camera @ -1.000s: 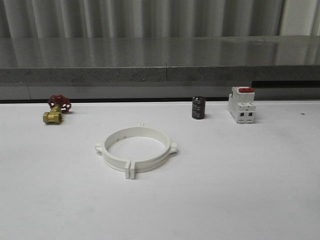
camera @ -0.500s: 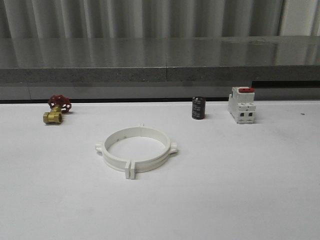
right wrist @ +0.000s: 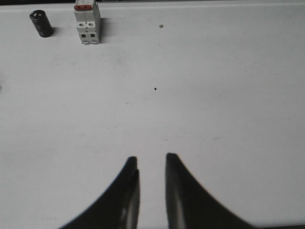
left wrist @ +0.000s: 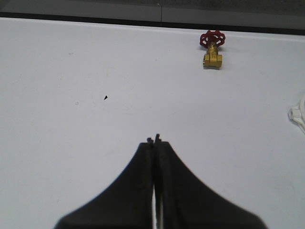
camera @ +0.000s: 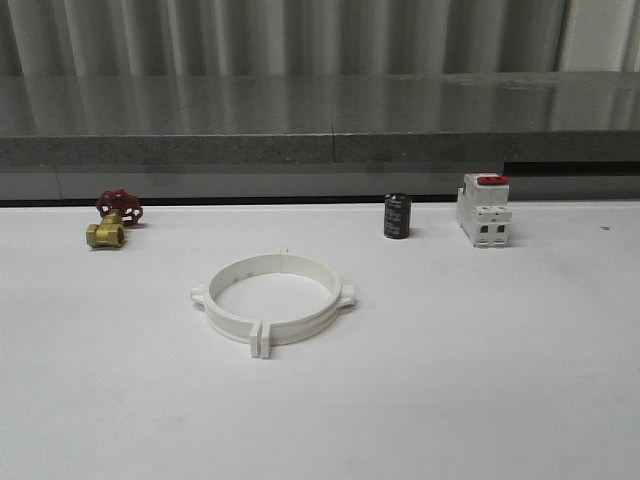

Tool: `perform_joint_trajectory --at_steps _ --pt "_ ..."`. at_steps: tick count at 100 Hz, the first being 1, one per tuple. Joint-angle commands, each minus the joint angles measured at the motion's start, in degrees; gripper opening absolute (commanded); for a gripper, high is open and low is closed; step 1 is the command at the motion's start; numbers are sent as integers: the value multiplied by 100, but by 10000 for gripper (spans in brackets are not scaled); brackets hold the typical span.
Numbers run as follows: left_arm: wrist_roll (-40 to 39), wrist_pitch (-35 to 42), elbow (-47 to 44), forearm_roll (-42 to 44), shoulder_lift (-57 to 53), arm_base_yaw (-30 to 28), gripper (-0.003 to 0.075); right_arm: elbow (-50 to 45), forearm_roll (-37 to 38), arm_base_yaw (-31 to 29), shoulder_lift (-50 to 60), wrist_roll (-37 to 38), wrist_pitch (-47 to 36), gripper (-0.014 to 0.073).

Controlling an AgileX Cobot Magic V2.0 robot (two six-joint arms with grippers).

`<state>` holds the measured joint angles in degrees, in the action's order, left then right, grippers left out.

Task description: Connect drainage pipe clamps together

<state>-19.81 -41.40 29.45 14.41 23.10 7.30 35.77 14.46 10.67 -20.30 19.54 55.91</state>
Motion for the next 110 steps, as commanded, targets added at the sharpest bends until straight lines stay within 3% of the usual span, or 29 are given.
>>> perform_joint_trajectory --at_steps 1,4,85,95,110 --pt "-5 364 142 65 43 -5 -20 118 242 -24 -33 -51 -316 -27" --pt "-5 364 142 65 43 -5 -20 118 254 -24 -33 -51 -311 -76" --pt "-5 364 142 65 43 -5 -20 118 328 -24 -33 -51 -290 -69" --pt "-5 364 142 65 43 -5 -20 58 413 -37 -8 -51 -523 -69" --pt "-5 364 142 65 43 -5 -20 -460 383 -119 285 -51 -1549 -69"
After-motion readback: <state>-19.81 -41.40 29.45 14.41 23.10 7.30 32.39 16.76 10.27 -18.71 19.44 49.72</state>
